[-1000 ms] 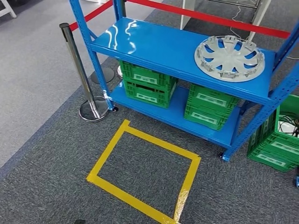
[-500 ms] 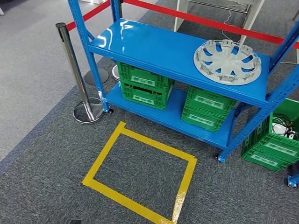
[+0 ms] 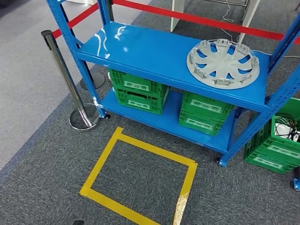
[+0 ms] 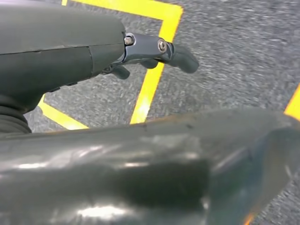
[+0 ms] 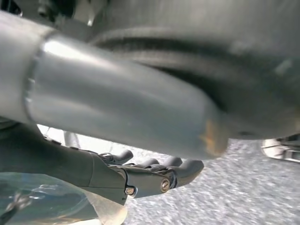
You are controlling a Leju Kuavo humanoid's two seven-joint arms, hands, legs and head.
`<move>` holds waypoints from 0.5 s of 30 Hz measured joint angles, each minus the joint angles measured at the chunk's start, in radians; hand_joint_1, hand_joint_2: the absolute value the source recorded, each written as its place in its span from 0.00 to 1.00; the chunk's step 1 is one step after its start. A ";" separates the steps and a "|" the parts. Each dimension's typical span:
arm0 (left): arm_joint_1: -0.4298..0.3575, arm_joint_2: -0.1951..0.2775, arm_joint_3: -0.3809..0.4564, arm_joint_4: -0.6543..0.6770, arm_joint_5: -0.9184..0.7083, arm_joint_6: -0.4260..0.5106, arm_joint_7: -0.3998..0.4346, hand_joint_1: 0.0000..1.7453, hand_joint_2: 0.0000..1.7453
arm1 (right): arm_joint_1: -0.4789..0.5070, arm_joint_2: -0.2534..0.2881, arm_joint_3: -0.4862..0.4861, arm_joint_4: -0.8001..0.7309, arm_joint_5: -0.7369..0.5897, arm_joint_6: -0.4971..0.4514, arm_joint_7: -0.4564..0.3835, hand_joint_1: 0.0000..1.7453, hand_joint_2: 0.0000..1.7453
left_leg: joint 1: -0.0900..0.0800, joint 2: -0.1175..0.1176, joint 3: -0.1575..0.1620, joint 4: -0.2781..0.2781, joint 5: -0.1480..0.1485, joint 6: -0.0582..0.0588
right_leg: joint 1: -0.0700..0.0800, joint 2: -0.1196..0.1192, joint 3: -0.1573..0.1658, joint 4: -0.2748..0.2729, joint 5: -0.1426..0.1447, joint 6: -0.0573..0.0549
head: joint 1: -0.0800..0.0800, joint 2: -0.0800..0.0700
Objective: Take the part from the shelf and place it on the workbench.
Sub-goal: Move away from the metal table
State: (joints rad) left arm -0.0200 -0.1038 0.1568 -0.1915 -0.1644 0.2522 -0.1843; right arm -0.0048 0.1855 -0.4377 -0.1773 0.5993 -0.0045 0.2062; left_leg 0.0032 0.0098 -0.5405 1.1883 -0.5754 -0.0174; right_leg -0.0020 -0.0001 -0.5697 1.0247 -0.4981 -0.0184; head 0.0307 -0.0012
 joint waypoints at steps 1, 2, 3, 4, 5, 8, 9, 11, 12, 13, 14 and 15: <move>0.001 0.000 0.000 0.000 0.000 0.000 0.000 0.00 0.00 | 0.000 0.000 0.000 0.000 0.000 0.000 0.000 0.00 0.00 | 0.000 0.000 -0.047 0.061 -0.027 -0.002 | 0.000 0.002 0.012 -0.001 -0.010 -0.003 | -0.001 0.000; 0.004 0.000 0.001 0.000 0.000 0.000 0.000 0.00 0.00 | 0.001 0.000 0.000 0.000 0.000 0.000 0.000 0.00 0.00 | 0.000 -0.001 -0.088 0.102 -0.061 -0.002 | 0.001 0.005 0.025 -0.001 -0.021 -0.004 | 0.000 0.000; 0.007 0.000 0.001 0.000 0.000 0.000 0.000 0.00 0.00 | 0.002 0.000 0.000 0.000 0.000 0.000 0.000 0.00 0.00 | 0.000 -0.001 -0.118 0.119 -0.090 -0.001 | 0.002 0.009 0.040 -0.002 -0.032 -0.004 | -0.001 0.000; 0.010 0.000 0.001 0.000 0.000 0.000 0.000 0.00 0.00 | 0.003 0.000 0.000 0.000 0.000 0.001 0.000 0.00 0.00 | -0.002 -0.001 -0.134 0.107 -0.098 0.003 | 0.002 0.012 0.057 -0.002 -0.045 -0.004 | -0.001 0.000; 0.011 0.000 0.001 0.000 0.000 0.000 0.000 0.00 0.00 | 0.004 0.000 0.000 0.000 0.000 0.001 0.000 0.00 0.00 | -0.004 -0.002 -0.139 0.071 -0.079 0.008 | 0.003 0.014 0.071 -0.002 -0.058 -0.003 | -0.001 0.000; 0.015 0.003 0.002 0.000 0.000 0.000 0.000 0.00 0.00 | 0.004 0.005 0.000 0.001 0.001 0.001 0.000 0.00 0.00 | -0.021 -0.009 -0.126 -0.087 0.078 0.034 | 0.006 0.017 0.103 -0.005 -0.095 0.003 | -0.002 0.000; 0.016 0.005 0.002 0.000 0.000 0.000 0.000 0.00 0.00 | 0.003 0.007 0.000 0.001 0.001 0.001 0.000 0.00 0.00 | -0.025 -0.013 -0.121 -0.116 0.111 0.040 | 0.006 0.019 0.113 -0.008 -0.105 0.008 | -0.002 0.000; 0.015 0.004 0.002 0.000 0.000 0.000 0.000 0.00 0.00 | 0.002 0.008 0.000 0.002 0.001 0.001 0.000 0.00 0.00 | -0.025 -0.020 -0.106 -0.138 0.122 0.048 | 0.009 0.022 0.133 -0.005 -0.104 0.018 | -0.002 0.000; 0.015 0.003 0.002 0.000 0.001 0.000 0.000 0.00 0.00 | 0.002 0.008 0.000 0.001 0.001 0.001 0.000 0.00 0.00 | -0.023 -0.019 -0.091 -0.147 0.126 0.051 | 0.010 0.021 0.136 0.008 -0.097 0.023 | -0.001 0.000; 0.015 0.002 0.003 0.000 0.001 0.000 0.000 0.00 0.00 | 0.002 0.008 0.000 0.001 0.001 0.000 0.000 0.00 0.00 | -0.020 -0.019 -0.076 -0.155 0.126 0.056 | 0.011 0.019 0.127 0.038 -0.089 0.027 | 0.001 0.000; 0.013 0.002 0.003 0.000 0.001 0.000 0.000 0.00 0.00 | 0.000 0.007 0.000 0.001 0.001 0.000 0.000 0.00 0.00 | -0.017 -0.018 -0.061 -0.160 0.122 0.060 | 0.011 0.017 0.102 0.082 -0.088 0.032 | 0.003 0.000; 0.013 0.002 0.003 0.000 0.001 0.000 0.000 0.00 0.00 | -0.001 0.007 0.000 0.001 0.001 0.000 -0.001 0.00 0.00 | -0.015 -0.017 -0.049 -0.164 0.114 0.062 | 0.009 0.014 0.063 0.138 -0.097 0.037 | 0.004 0.000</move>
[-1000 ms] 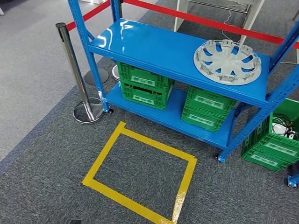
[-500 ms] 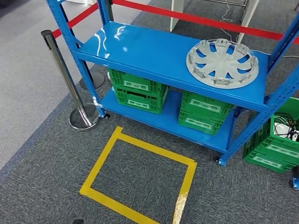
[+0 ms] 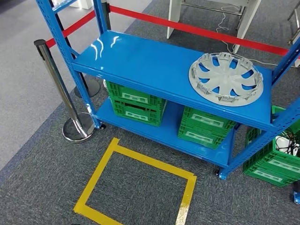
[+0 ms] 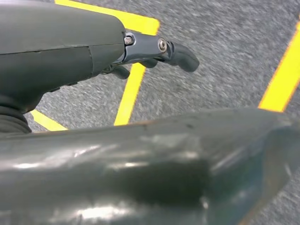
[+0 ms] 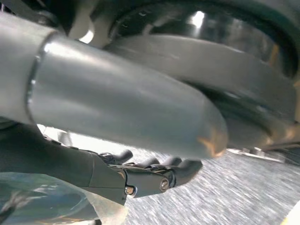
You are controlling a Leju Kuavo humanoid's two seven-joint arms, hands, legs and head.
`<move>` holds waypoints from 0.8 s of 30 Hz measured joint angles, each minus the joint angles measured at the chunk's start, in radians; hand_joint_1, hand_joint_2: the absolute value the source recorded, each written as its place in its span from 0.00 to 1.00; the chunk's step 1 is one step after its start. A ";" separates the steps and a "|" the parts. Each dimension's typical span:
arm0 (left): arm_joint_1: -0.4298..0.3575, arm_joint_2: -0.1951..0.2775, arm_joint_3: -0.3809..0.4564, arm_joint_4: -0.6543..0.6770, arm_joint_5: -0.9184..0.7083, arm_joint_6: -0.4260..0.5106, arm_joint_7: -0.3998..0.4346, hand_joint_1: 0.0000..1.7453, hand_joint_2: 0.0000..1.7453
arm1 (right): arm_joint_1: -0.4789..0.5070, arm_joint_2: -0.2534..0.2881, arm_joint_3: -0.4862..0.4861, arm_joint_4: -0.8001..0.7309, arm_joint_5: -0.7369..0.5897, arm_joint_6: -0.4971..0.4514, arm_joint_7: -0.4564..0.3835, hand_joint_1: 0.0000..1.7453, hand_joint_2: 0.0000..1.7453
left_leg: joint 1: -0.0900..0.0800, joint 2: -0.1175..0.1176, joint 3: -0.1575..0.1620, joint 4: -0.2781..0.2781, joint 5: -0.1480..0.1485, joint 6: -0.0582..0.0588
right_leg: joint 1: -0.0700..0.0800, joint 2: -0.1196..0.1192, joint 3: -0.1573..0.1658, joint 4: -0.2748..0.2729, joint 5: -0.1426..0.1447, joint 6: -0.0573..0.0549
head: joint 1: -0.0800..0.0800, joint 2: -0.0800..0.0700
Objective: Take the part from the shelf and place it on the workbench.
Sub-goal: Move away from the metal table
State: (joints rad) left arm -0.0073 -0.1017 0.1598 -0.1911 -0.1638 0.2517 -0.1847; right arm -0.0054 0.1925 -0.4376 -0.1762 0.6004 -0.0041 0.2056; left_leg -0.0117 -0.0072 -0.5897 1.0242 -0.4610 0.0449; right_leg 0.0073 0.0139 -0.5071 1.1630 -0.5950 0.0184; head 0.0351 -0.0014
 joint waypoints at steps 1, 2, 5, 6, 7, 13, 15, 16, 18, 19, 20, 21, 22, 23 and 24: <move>-0.001 0.000 0.000 0.000 0.000 0.000 0.000 0.00 0.00 | -0.001 0.000 0.000 0.000 -0.001 0.000 -0.001 0.00 0.00 | 0.001 0.000 0.010 -0.001 -0.010 0.002 | -0.002 -0.002 -0.044 0.055 -0.024 0.005 | 0.001 0.000; -0.001 -0.001 0.000 0.000 0.000 0.000 0.000 0.00 0.00 | -0.002 0.000 0.000 0.000 -0.001 0.000 -0.002 0.00 0.00 | 0.001 0.001 0.020 -0.001 -0.022 0.002 | -0.003 -0.002 -0.086 0.096 -0.059 0.010 | 0.002 0.000; 0.002 -0.002 0.000 0.000 0.000 -0.001 0.000 0.00 0.00 | -0.005 -0.002 0.000 0.000 -0.002 0.000 -0.003 0.00 0.00 | 0.002 0.000 0.067 -0.001 -0.061 -0.001 | -0.006 -0.003 -0.142 0.075 -0.107 0.016 | 0.002 0.000; 0.003 -0.002 0.000 0.000 0.000 -0.001 0.000 0.00 0.00 | -0.004 -0.002 0.000 0.000 -0.003 0.000 -0.003 0.00 0.00 | 0.002 0.000 0.085 -0.002 -0.076 -0.003 | -0.008 -0.004 -0.142 0.028 -0.072 0.017 | 0.002 0.000; 0.003 -0.002 0.000 0.000 0.000 -0.001 0.000 0.00 0.00 | -0.003 -0.002 0.000 0.000 -0.003 0.000 -0.003 0.00 0.00 | 0.002 0.000 0.103 -0.001 -0.091 -0.006 | -0.009 -0.007 -0.139 -0.021 -0.006 0.016 | 0.002 0.000; -0.006 -0.002 0.000 0.001 0.001 -0.002 -0.002 0.00 0.00 | -0.001 -0.003 0.000 0.001 -0.001 0.000 -0.001 0.00 0.00 | 0.004 0.001 0.134 0.044 -0.120 -0.038 | -0.003 -0.010 -0.082 -0.111 0.090 -0.031 | -0.004 0.000; -0.010 -0.002 0.000 0.001 0.001 -0.002 -0.003 0.00 0.00 | -0.002 -0.003 0.000 0.000 0.000 0.001 0.000 0.00 0.00 | 0.007 0.001 0.071 0.149 -0.114 -0.048 | -0.008 -0.011 -0.051 -0.126 0.078 -0.040 | -0.007 0.000; -0.011 -0.003 0.000 0.001 0.000 -0.002 -0.004 0.00 0.00 | -0.002 -0.003 0.000 0.000 0.000 0.001 0.000 0.00 0.00 | 0.009 0.001 0.027 0.209 -0.128 -0.053 | -0.008 -0.010 -0.035 -0.132 0.069 -0.042 | -0.008 0.000; -0.008 -0.003 0.000 0.001 0.000 -0.002 -0.004 0.00 0.00 | 0.000 -0.003 0.000 0.000 0.000 0.002 0.000 0.00 0.00 | 0.012 0.002 -0.051 0.282 -0.193 -0.058 | -0.008 -0.007 -0.003 -0.140 0.046 -0.043 | -0.010 0.000; -0.006 -0.003 0.000 0.001 0.000 -0.002 -0.004 0.00 0.00 | 0.001 -0.003 0.000 0.000 0.000 0.002 0.000 0.00 0.00 | 0.013 0.002 -0.076 0.283 -0.218 -0.058 | -0.008 -0.004 0.016 -0.141 0.032 -0.042 | -0.010 0.000; -0.004 -0.002 0.000 0.001 0.001 -0.002 -0.004 0.00 0.00 | 0.003 -0.003 0.000 0.000 0.000 0.002 0.000 0.00 0.00 | 0.012 0.002 -0.090 0.260 -0.219 -0.056 | -0.008 -0.002 0.036 -0.142 0.016 -0.041 | -0.010 0.000; -0.003 -0.002 0.000 0.001 0.001 -0.002 -0.004 0.00 0.00 | 0.004 -0.002 0.000 0.000 0.000 0.002 0.000 0.00 0.00 | 0.011 0.002 -0.096 0.218 -0.189 -0.052 | -0.008 -0.001 0.054 -0.142 0.000 -0.040 | -0.010 0.000; 0.000 -0.001 0.000 0.001 0.001 -0.002 -0.004 0.00 0.00 | 0.005 -0.002 0.000 0.001 0.000 0.003 0.000 0.00 0.00 | 0.010 0.003 -0.099 0.163 -0.122 -0.047 | -0.008 -0.001 0.069 -0.143 -0.016 -0.039 | -0.011 0.000; 0.002 0.000 0.001 0.002 0.001 -0.002 -0.004 0.00 0.00 | 0.005 -0.001 0.000 0.002 0.000 0.003 0.000 0.00 0.00 | 0.007 0.003 -0.101 0.115 -0.053 -0.042 | -0.008 0.001 0.082 -0.144 -0.031 -0.036 | -0.012 0.000; 0.004 0.001 0.001 0.002 0.001 -0.002 -0.004 0.00 0.00 | 0.005 0.000 0.000 0.003 0.000 0.003 0.001 0.00 0.00 | 0.003 0.003 -0.102 0.082 0.002 -0.038 | -0.007 0.002 0.091 -0.149 -0.044 -0.032 | -0.013 0.000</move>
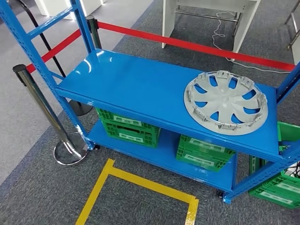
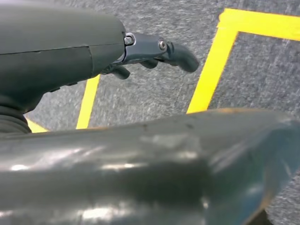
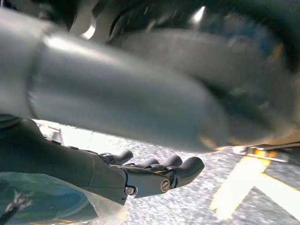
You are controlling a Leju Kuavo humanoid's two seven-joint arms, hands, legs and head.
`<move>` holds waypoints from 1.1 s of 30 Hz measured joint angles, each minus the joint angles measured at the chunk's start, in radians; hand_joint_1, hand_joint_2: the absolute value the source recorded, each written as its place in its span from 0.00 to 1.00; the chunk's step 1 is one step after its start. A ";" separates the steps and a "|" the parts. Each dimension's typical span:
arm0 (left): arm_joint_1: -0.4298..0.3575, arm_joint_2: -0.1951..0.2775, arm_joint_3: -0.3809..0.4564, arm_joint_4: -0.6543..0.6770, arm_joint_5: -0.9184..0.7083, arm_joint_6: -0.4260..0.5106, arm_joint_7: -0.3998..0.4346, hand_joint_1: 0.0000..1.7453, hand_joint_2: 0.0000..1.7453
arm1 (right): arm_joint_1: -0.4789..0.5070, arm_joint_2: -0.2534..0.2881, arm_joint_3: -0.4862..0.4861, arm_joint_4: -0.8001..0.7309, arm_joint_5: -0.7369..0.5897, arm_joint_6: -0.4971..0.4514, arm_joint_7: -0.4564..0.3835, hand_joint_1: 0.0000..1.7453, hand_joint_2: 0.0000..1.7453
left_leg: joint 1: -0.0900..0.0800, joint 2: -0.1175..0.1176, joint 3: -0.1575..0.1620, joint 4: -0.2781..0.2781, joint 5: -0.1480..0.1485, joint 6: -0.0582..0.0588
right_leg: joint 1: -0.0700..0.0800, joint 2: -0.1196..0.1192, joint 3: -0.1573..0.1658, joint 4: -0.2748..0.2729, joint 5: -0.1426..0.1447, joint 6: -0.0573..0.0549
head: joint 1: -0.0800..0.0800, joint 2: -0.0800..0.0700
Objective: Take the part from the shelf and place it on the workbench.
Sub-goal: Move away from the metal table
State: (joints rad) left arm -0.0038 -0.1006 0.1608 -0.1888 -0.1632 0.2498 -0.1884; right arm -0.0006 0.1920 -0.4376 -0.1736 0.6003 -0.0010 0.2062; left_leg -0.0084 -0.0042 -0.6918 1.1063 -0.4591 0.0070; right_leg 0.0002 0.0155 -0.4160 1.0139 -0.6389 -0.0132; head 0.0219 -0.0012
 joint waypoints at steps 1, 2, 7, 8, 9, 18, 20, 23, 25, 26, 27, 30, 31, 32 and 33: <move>0.001 0.000 0.000 0.000 0.000 0.000 0.000 0.00 0.00 | -0.001 0.001 0.000 0.001 0.000 0.000 0.000 0.00 0.00 | -0.003 -0.001 0.000 -0.022 0.034 0.005 | 0.000 0.001 0.013 -0.005 -0.007 0.006 | -0.002 0.000; 0.001 0.000 0.000 0.001 0.000 0.000 0.000 0.00 0.00 | -0.001 0.001 0.000 0.001 0.000 0.000 0.001 0.00 0.00 | -0.004 -0.002 0.005 -0.029 0.034 0.009 | 0.001 0.001 0.025 -0.009 -0.006 0.015 | -0.002 0.000; -0.003 -0.002 0.001 0.001 0.000 0.000 0.000 0.00 0.00 | -0.008 0.000 0.000 0.000 -0.001 0.000 -0.001 0.00 0.00 | 0.003 -0.005 0.084 -0.079 0.009 0.032 | 0.001 -0.005 -0.082 0.169 0.017 0.039 | 0.002 0.000; -0.003 -0.003 0.001 0.001 0.000 -0.001 0.000 0.00 0.00 | -0.009 0.000 0.000 0.000 -0.001 0.000 -0.002 0.00 0.00 | 0.003 -0.005 0.099 -0.084 -0.002 0.034 | 0.001 -0.005 -0.129 0.220 -0.012 0.040 | 0.002 0.000; -0.003 -0.003 0.001 0.001 -0.001 -0.001 0.000 0.00 0.00 | -0.010 0.000 0.000 0.000 -0.002 0.000 -0.003 0.00 0.00 | 0.003 -0.005 0.116 -0.087 -0.015 0.035 | 0.001 -0.005 -0.168 0.249 -0.054 0.041 | 0.002 0.000; -0.006 -0.005 0.001 0.002 -0.002 -0.002 0.000 0.00 0.00 | -0.014 -0.003 0.000 0.001 -0.002 0.000 -0.002 0.00 0.00 | 0.001 -0.011 0.261 -0.077 -0.134 0.006 | 0.006 -0.013 -0.202 0.047 0.158 0.014 | -0.002 0.000; -0.012 -0.006 0.001 0.002 -0.002 -0.002 0.000 0.00 0.00 | -0.014 -0.003 0.000 0.000 -0.002 0.001 -0.002 0.00 0.00 | 0.002 -0.009 0.240 -0.022 -0.120 -0.003 | 0.002 -0.014 -0.177 0.037 0.152 0.003 | -0.004 0.000; -0.014 -0.008 0.001 0.002 -0.002 -0.002 0.000 0.00 0.00 | -0.012 -0.003 0.000 0.000 -0.002 0.001 0.000 0.00 0.00 | 0.007 -0.005 0.120 0.153 -0.155 -0.017 | -0.001 -0.015 -0.136 0.019 0.129 -0.007 | -0.009 0.000; -0.011 -0.008 0.001 0.002 -0.002 -0.002 0.000 0.00 0.00 | -0.010 -0.003 0.000 0.000 -0.002 0.001 0.000 0.00 0.00 | 0.009 -0.005 0.053 0.206 -0.220 -0.020 | -0.002 -0.010 -0.107 0.014 0.108 -0.008 | -0.008 0.000; -0.009 -0.008 0.001 0.002 -0.002 -0.002 0.000 0.00 0.00 | -0.009 -0.003 0.000 0.000 -0.002 0.001 0.000 0.00 0.00 | 0.009 -0.005 0.036 0.195 -0.230 -0.019 | -0.002 -0.008 -0.091 0.013 0.095 -0.007 | -0.008 0.000; -0.007 -0.008 0.001 0.002 -0.002 -0.002 0.000 0.00 0.00 | -0.007 -0.003 0.000 0.000 -0.002 0.001 0.000 0.00 0.00 | 0.009 -0.005 0.028 0.160 -0.212 -0.017 | -0.002 -0.006 -0.073 0.013 0.081 -0.006 | -0.008 0.000; -0.003 -0.007 0.001 0.002 -0.002 -0.002 0.000 0.00 0.00 | -0.005 -0.002 0.000 0.001 -0.002 0.001 0.000 0.00 0.00 | 0.004 -0.002 0.027 0.008 -0.042 -0.004 | 0.001 -0.005 -0.034 0.010 0.038 0.003 | -0.010 0.000; -0.002 -0.007 0.001 0.003 -0.002 -0.002 0.000 0.00 0.00 | -0.006 -0.002 0.000 0.001 -0.002 0.001 0.000 0.00 0.00 | 0.001 -0.001 0.029 -0.020 -0.005 0.001 | 0.002 -0.003 -0.023 0.005 0.027 0.008 | -0.011 0.000; -0.002 -0.007 0.001 0.003 -0.002 -0.002 0.001 0.00 0.00 | -0.006 -0.001 0.000 0.001 -0.002 0.001 0.000 0.00 0.00 | -0.001 -0.001 0.031 -0.034 0.011 0.007 | 0.003 -0.002 -0.010 0.004 0.023 0.015 | -0.011 0.000; -0.003 -0.007 0.001 0.003 -0.002 -0.002 0.001 0.00 0.00 | -0.006 -0.001 0.000 0.001 -0.002 0.001 0.000 0.00 0.00 | 0.000 -0.002 0.041 -0.038 0.007 0.014 | 0.003 -0.002 0.000 0.001 0.023 0.022 | -0.011 0.000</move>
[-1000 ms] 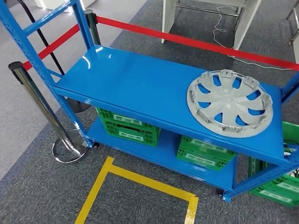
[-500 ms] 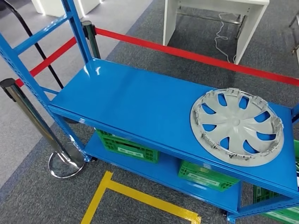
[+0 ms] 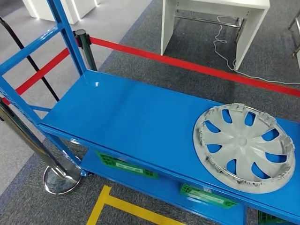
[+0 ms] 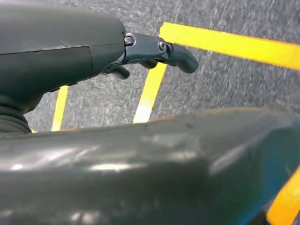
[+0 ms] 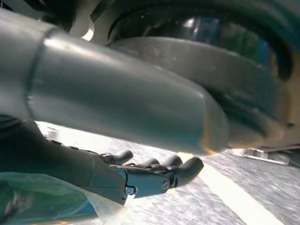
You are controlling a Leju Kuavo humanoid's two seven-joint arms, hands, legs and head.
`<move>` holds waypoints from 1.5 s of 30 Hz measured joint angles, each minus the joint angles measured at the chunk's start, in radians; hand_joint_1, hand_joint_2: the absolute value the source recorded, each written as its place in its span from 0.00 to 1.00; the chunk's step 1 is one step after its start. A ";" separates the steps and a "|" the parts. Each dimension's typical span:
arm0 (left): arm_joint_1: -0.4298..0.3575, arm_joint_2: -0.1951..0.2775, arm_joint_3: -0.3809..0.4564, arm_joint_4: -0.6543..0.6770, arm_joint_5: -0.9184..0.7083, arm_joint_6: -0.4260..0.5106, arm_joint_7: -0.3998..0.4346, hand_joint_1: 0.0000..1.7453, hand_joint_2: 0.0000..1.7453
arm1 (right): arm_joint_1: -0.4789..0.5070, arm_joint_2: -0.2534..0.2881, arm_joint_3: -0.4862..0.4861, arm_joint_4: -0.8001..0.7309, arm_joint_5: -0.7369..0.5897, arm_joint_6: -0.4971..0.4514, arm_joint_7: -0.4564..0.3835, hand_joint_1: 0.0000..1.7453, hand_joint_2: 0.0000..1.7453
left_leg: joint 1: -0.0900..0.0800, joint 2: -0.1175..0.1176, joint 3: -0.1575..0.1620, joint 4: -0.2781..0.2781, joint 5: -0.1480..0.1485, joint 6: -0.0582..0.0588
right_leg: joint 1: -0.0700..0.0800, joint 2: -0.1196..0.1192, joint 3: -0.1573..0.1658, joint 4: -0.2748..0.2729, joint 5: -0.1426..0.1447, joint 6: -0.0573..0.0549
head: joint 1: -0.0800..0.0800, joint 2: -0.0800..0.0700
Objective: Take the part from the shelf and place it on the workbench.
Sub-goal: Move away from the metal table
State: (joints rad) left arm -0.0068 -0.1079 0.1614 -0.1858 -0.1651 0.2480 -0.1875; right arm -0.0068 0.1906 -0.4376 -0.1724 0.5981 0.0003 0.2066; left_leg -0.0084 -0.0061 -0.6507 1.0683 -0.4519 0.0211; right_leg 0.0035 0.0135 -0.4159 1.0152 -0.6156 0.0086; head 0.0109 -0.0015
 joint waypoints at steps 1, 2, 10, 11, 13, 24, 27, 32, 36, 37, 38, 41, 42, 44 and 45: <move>0.000 0.000 0.000 0.000 0.000 0.000 0.000 0.00 0.00 | -0.001 0.000 0.000 0.000 0.000 0.000 0.000 0.00 0.00 | 0.001 -0.001 0.012 -0.008 0.001 0.007 | 0.000 -0.001 0.005 0.006 0.003 0.006 | 0.001 0.000; -0.001 -0.001 0.000 0.000 0.000 0.000 0.000 0.00 0.00 | -0.002 0.000 0.000 0.000 0.000 0.000 0.000 0.00 0.00 | 0.003 -0.001 0.025 -0.015 0.000 0.014 | 0.000 -0.002 -0.003 0.030 0.010 0.011 | 0.004 0.000; -0.003 -0.002 0.000 0.000 0.000 0.005 0.007 0.00 0.00 | -0.008 -0.002 0.000 0.000 0.002 -0.006 -0.003 0.00 0.00 | 0.001 -0.005 0.119 -0.030 -0.063 0.030 | 0.000 -0.005 -0.205 0.165 -0.032 0.020 | 0.009 0.000; -0.003 -0.003 0.000 0.000 0.000 0.005 0.007 0.00 0.00 | -0.007 -0.002 0.000 0.000 0.002 -0.009 -0.005 0.00 0.00 | 0.000 -0.005 0.133 -0.030 -0.073 0.029 | 0.002 -0.004 -0.199 0.114 0.028 0.013 | 0.009 0.000; -0.005 -0.004 0.000 0.001 0.000 0.005 0.009 0.00 0.00 | -0.006 -0.002 0.000 0.000 -0.002 -0.014 -0.007 0.00 0.00 | -0.002 -0.007 0.149 -0.030 -0.090 0.021 | 0.007 -0.004 -0.193 0.049 0.095 -0.001 | 0.006 0.000; -0.009 -0.007 0.001 0.001 -0.003 0.002 0.022 0.00 0.00 | -0.002 0.000 -0.003 0.000 -0.024 -0.019 -0.018 0.00 0.00 | 0.019 -0.004 0.037 0.202 -0.198 -0.039 | -0.008 0.038 -0.154 0.015 0.131 -0.028 | -0.001 0.000; -0.007 -0.007 0.002 0.001 -0.003 0.002 0.023 0.00 0.00 | -0.002 0.000 -0.003 0.000 -0.024 -0.019 -0.018 0.00 0.00 | 0.028 -0.044 0.097 0.022 -0.094 -0.043 | -0.013 0.071 -0.151 0.016 0.130 -0.017 | -0.002 0.000; -0.006 -0.007 0.002 0.001 -0.007 0.000 0.023 0.00 0.00 | -0.001 0.000 -0.003 0.000 -0.024 -0.019 -0.016 0.00 0.00 | 0.024 -0.048 0.114 -0.035 -0.062 -0.004 | -0.014 0.104 -0.173 0.021 0.130 0.018 | -0.001 0.000; -0.008 -0.009 0.002 0.001 -0.015 -0.005 0.027 0.00 0.00 | -0.004 -0.001 -0.004 0.000 -0.024 -0.018 -0.006 0.00 0.00 | 0.023 0.010 0.112 -0.042 -0.054 0.016 | -0.011 0.008 -0.264 0.200 0.021 0.028 | 0.013 0.000; -0.006 -0.010 0.003 0.001 -0.016 -0.005 0.027 0.00 0.00 | -0.006 -0.002 -0.004 0.000 -0.024 -0.018 -0.005 0.00 0.00 | 0.021 0.026 0.111 -0.042 -0.055 0.017 | -0.011 0.001 -0.292 0.260 -0.004 0.030 | 0.014 0.000; -0.004 -0.010 0.003 0.001 -0.016 -0.006 0.027 0.00 0.00 | -0.005 -0.003 -0.005 0.000 -0.024 -0.018 -0.004 0.00 0.00 | 0.020 0.042 0.111 -0.042 -0.056 0.018 | -0.012 -0.002 -0.305 0.291 -0.011 0.031 | 0.013 0.000; -0.006 -0.011 0.003 0.001 -0.016 -0.012 0.023 0.00 0.00 | -0.001 -0.005 -0.006 0.000 -0.024 -0.018 0.002 0.00 0.00 | 0.019 0.078 0.116 -0.042 -0.061 0.014 | -0.011 -0.026 -0.233 0.171 0.065 0.029 | 0.014 0.000; -0.008 -0.012 0.003 0.001 -0.016 -0.014 0.021 0.00 0.00 | -0.001 -0.006 -0.006 0.000 -0.024 -0.018 0.003 0.00 0.00 | 0.017 0.087 0.119 -0.042 -0.063 0.010 | -0.009 -0.048 -0.196 0.103 0.089 0.025 | 0.014 0.000; -0.009 -0.013 0.002 0.001 -0.015 -0.015 0.017 0.00 0.00 | -0.004 -0.007 -0.006 -0.001 -0.023 -0.018 0.005 0.00 0.00 | 0.012 0.104 0.124 -0.041 -0.069 0.000 | -0.005 -0.077 -0.150 0.022 0.110 0.015 | 0.012 0.000; -0.010 -0.013 0.002 0.001 -0.015 -0.015 0.015 0.00 0.00 | -0.006 -0.007 -0.007 -0.001 -0.023 -0.018 0.006 0.00 0.00 | 0.010 0.111 0.127 -0.041 -0.071 -0.004 | -0.003 -0.078 -0.148 0.015 0.108 0.010 | 0.011 0.000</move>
State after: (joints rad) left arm -0.0170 -0.1205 0.1638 -0.1846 -0.1801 0.2325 -0.1723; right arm -0.0124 0.1835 -0.4441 -0.1731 0.5747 -0.0180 0.2130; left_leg 0.0019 0.1049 -0.5241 1.0269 -0.5225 0.0166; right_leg 0.0010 -0.0641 -0.5639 1.0303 -0.5075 0.0189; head 0.0220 -0.0014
